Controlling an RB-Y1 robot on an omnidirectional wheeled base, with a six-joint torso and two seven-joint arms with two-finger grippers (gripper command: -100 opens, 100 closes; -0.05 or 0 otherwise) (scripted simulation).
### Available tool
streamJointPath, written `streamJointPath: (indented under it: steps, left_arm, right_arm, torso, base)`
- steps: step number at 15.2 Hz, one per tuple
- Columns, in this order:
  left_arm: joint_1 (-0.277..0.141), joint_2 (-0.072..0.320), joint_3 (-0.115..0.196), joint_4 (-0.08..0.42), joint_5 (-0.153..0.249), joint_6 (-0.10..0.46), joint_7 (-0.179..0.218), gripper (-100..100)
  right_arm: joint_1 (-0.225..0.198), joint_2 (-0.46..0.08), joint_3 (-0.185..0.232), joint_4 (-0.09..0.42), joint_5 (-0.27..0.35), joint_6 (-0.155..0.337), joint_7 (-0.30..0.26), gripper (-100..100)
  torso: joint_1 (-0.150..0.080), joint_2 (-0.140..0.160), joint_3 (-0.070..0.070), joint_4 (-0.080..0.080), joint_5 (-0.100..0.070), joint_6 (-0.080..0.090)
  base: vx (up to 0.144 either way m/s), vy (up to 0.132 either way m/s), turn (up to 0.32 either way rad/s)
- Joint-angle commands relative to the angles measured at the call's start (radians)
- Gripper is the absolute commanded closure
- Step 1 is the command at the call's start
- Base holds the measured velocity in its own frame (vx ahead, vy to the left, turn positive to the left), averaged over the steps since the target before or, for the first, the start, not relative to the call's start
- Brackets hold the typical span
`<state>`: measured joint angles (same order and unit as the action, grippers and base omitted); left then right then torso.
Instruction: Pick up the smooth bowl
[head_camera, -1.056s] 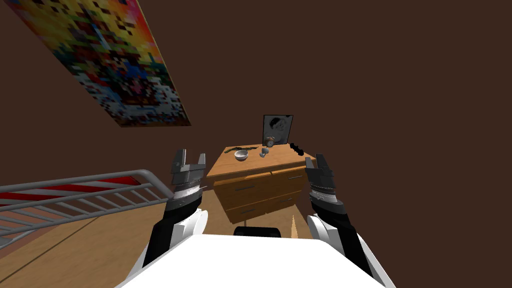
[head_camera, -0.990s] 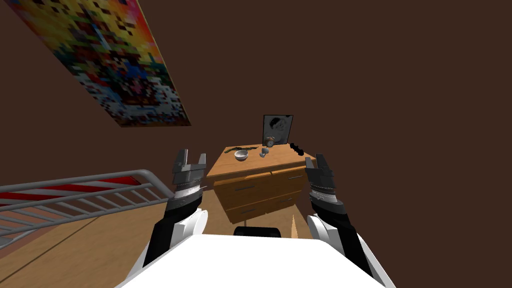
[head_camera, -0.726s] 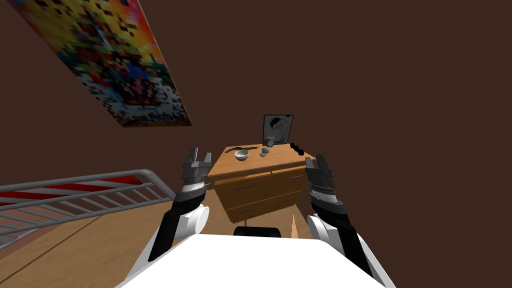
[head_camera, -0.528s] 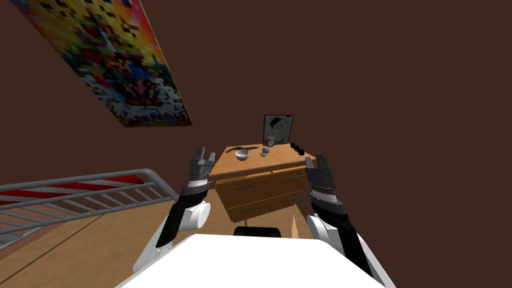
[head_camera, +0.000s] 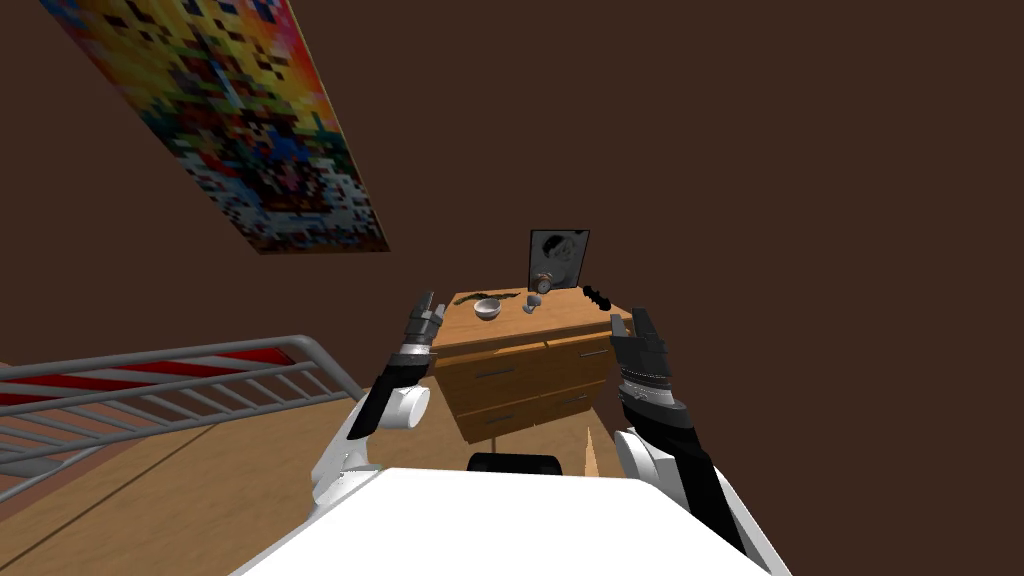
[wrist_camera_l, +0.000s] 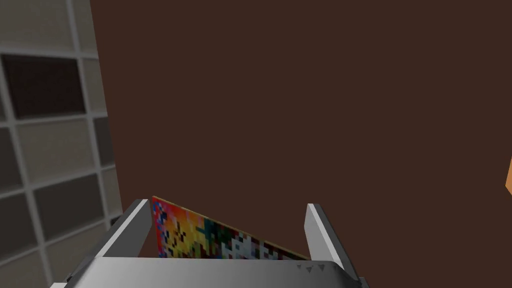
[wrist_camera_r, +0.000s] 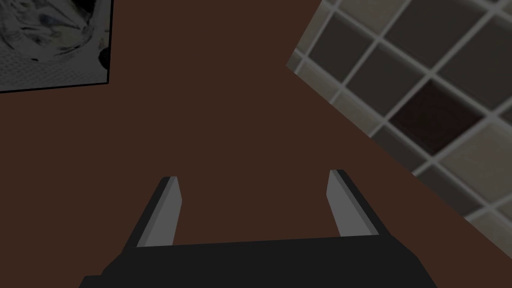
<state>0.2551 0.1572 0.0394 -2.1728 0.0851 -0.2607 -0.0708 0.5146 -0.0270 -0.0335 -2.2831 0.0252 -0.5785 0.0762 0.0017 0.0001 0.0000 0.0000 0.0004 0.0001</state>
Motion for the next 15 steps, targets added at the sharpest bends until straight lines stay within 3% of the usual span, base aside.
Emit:
streamJointPath:
  steps: [1,2,4,5,7,8,10,11,13,15]
  left_arm:
    - [-0.016,0.005,-0.002,0.012,0.001,0.033,-0.002,-100]
    - [-0.059,0.021,-0.001,0.053,0.005,0.064,-0.006,-100]
    - [-0.066,0.021,-0.001,0.053,0.005,0.09,-0.006,-100]
    - [-0.105,0.036,-0.001,0.095,0.01,0.119,-0.01,-100]
    - [-0.118,0.036,-0.001,0.098,0.01,0.15,-0.01,-100]
    - [-0.158,0.05,0.0,0.139,0.016,0.18,-0.014,-100]
    - [-0.172,0.05,0.0,0.145,0.016,0.214,-0.014,-100]
    - [-0.209,0.063,0.001,0.183,0.022,0.242,-0.018,-100]
    - [-0.229,0.063,0.001,0.194,0.022,0.28,-0.018,-100]
    - [-0.287,0.075,0.002,0.245,0.028,0.329,-0.022,-100]
  right_arm:
    - [0.0,0.0,0.0,0.0,0.0,0.0,0.0,0]
    - [0.0,0.0,0.0,0.0,0.0,0.0,0.0,0]
    - [0.0,0.0,0.0,0.0,0.0,0.0,0.0,0]
    - [0.0,0.0,0.0,0.0,0.0,0.0,0.0,0]
    - [0.0,0.0,0.0,0.0,0.0,0.0,0.0,0]
    - [0.0,0.0,0.0,0.0,0.0,0.0,0.0,0]
    - [0.0,0.0,0.0,0.0,0.0,0.0,0.0,0]
    - [0.0,0.0,0.0,0.0,0.0,0.0,0.0,0]
    - [0.0,0.0,0.0,0.0,0.0,0.0,0.0,0]
    - [0.0,0.0,0.0,0.0,0.0,0.0,0.0,0]
  torso:
    - [0.0,0.0,0.0,0.0,0.0,0.0]
    - [0.0,0.0,0.0,0.0,0.0,0.0]
    - [0.0,0.0,0.0,0.0,0.0,0.0]
    - [0.0,0.0,0.0,0.0,0.0,0.0]
    - [0.0,0.0,0.0,0.0,0.0,0.0]
    - [0.0,0.0,0.0,0.0,0.0,0.0]
    - [0.0,0.0,0.0,0.0,0.0,0.0]
    - [0.0,0.0,0.0,0.0,0.0,0.0]
    - [0.0,0.0,0.0,0.0,0.0,0.0]
    - [0.0,0.0,0.0,0.0,0.0,0.0]
  base:
    - [-0.006,0.014,0.002]
    - [-0.01,0.016,0.018]
    - [-0.01,0.016,0.008]
    - [-0.012,0.017,0.015]
    - [-0.012,0.017,0.008]
    - [-0.009,0.02,0.018]
    - [-0.009,0.02,0.008]
    - [-0.009,0.019,0.014]
    - [-0.008,0.016,0.006]
    - [-0.01,0.019,0.012]
